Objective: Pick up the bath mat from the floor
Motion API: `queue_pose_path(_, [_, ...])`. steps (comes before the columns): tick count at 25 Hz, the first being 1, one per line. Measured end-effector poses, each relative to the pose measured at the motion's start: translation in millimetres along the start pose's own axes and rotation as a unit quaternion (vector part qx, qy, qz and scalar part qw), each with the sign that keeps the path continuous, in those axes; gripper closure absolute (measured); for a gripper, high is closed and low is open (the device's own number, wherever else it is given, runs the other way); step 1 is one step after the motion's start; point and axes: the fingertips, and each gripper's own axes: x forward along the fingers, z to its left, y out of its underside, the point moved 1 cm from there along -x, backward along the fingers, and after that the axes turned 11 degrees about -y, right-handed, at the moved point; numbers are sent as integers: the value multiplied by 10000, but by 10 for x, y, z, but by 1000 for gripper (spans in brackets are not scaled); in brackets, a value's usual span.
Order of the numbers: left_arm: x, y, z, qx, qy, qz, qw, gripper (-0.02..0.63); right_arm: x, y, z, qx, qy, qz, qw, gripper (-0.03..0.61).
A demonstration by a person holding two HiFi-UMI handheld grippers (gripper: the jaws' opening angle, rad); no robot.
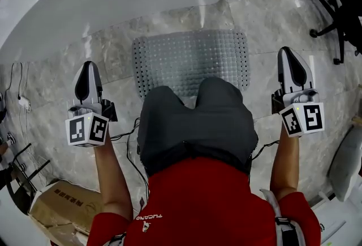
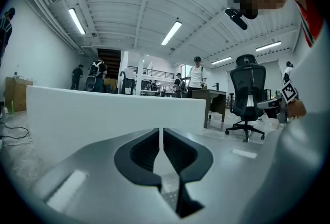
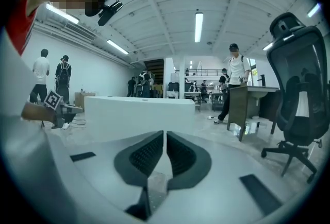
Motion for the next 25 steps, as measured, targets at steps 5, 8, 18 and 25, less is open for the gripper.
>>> queue_pose_path(5, [67,359,81,23,-75,144,9999,606,76,238,-18,25,15,42,10000,575])
queue_pose_path(8, [95,547,111,26,-112,231,9997,601,103,367,-30,24,40,73,10000,574])
queue_pose_path(18, [305,1270,170,-249,45,681,9974,497,240,1157,-146,282,1,587,9979,448])
queue_pose_path(25, [449,1861,288,-411,-2,1130,9927,420,383,1847,-290,556,72,1115,9922,404])
